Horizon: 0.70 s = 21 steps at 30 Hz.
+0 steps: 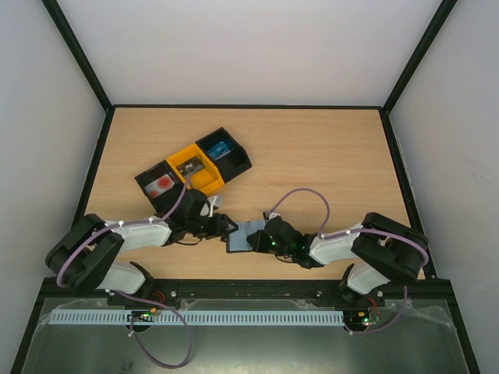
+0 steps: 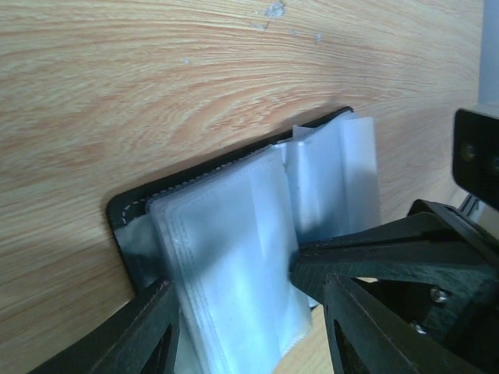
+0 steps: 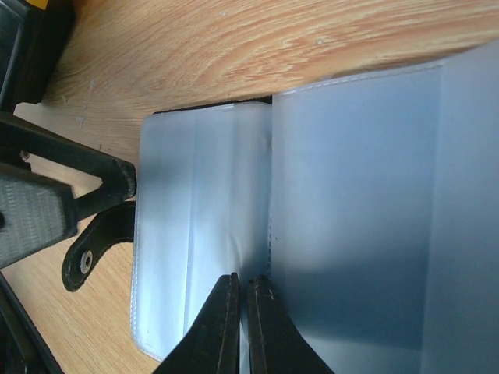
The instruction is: Take the credit cards out of the card holder
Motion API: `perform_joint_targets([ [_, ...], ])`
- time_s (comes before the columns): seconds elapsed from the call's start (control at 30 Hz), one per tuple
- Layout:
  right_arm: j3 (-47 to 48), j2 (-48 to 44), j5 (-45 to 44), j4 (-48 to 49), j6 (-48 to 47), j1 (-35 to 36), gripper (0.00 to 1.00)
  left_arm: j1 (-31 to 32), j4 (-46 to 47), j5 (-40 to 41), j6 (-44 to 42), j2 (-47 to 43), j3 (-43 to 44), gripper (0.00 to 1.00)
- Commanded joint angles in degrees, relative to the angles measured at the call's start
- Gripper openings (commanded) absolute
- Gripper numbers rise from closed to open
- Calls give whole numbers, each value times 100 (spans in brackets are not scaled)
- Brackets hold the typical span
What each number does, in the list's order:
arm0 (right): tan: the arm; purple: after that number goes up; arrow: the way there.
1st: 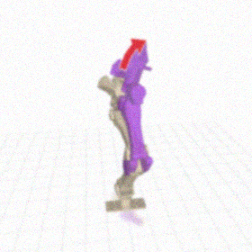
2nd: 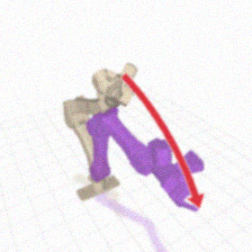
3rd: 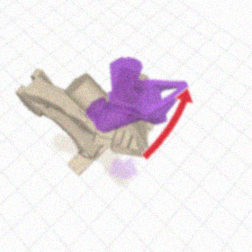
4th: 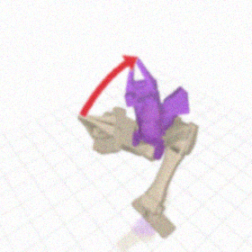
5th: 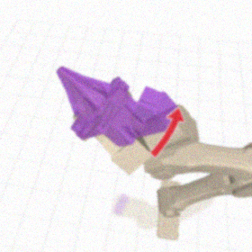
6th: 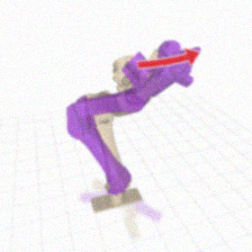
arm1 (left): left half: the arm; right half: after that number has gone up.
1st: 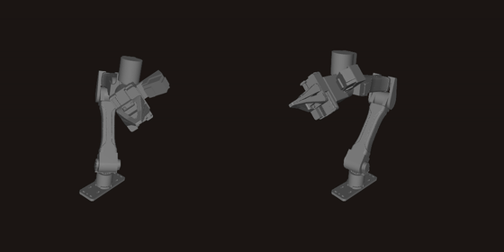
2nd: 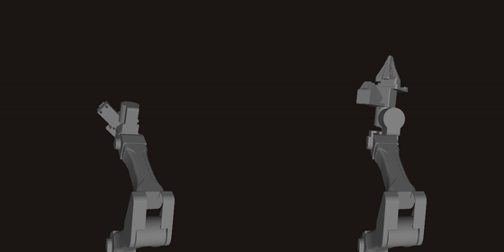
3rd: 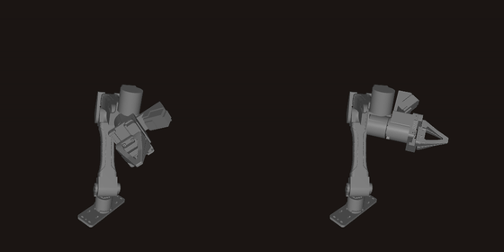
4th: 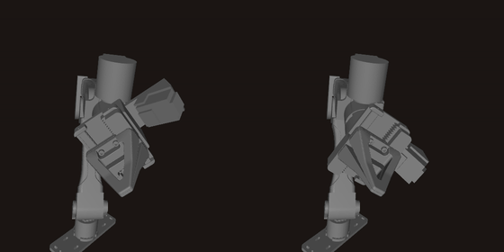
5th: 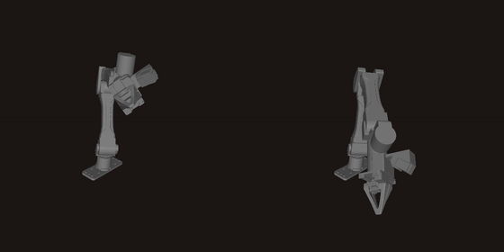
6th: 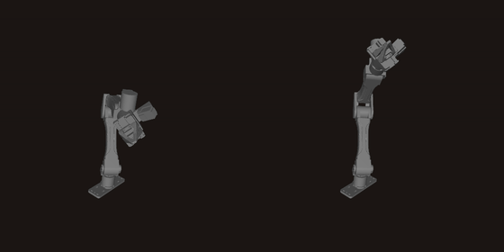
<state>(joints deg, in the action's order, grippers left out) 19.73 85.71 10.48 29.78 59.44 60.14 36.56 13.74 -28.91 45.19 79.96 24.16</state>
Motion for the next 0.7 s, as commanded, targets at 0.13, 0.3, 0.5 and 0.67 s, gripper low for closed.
perform_joint_targets([
  [0.13, -215, 194, -121, 106, 125, 44, 3, -34, 214, -274, 209, -312, -115, 56],
  [0.3, -267, 226, -86, 221, 168, 49, 3, -34, 383, -282, 200, -154, -154, 56],
  [0.5, -270, 208, -96, 210, 160, 42, 3, -32, 724, -440, 240, 179, -192, 55],
  [0.67, -224, 234, -52, 222, 164, 46, 3, -34, 922, -572, 320, 366, -182, 54],
])
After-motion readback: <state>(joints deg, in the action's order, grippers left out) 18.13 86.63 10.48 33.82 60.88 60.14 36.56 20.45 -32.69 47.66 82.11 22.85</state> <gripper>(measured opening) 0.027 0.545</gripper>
